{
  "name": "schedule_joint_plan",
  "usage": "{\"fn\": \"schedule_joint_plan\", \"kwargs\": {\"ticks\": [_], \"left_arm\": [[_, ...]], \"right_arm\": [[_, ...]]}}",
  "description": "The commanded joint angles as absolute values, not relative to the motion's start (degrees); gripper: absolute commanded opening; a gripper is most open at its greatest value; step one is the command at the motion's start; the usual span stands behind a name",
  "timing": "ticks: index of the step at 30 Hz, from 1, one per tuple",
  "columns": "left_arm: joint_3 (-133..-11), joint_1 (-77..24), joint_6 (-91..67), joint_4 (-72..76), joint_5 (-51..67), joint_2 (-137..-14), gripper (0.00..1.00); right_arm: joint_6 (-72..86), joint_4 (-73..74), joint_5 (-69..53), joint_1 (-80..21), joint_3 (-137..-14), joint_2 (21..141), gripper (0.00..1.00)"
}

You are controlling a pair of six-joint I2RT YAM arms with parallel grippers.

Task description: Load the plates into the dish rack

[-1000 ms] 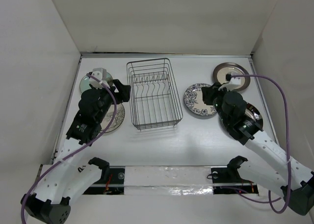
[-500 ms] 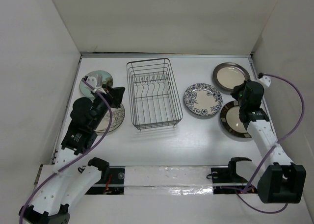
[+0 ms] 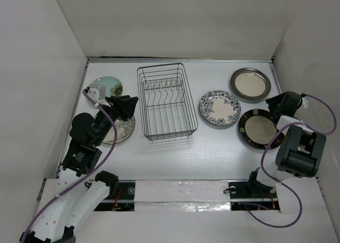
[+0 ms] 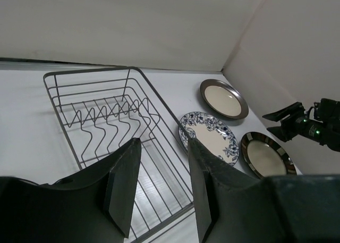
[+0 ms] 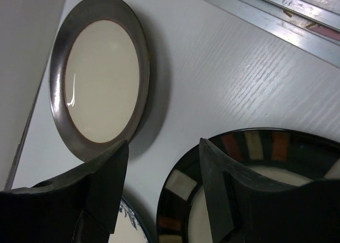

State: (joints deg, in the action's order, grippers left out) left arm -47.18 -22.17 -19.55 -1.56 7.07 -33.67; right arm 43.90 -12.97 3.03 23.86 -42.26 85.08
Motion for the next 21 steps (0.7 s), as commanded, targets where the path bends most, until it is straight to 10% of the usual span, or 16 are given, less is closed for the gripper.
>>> {"fn": "schedule_joint_plan", "kwargs": {"ticks": [1,21], "left_arm": [[-46.7,-22.6,-19.7,1.4,7.6,-32.9,0.38],[-46.5,-22.6,-19.4,1.5,7.8,-34.5,0.38]], "right_arm": [[46.7,-18.6,-2.9,26.4,-46.1,88.9,0.62],[52.6,-22.9,-9.7,21.4,-57.9,109.7,0.59]]}}
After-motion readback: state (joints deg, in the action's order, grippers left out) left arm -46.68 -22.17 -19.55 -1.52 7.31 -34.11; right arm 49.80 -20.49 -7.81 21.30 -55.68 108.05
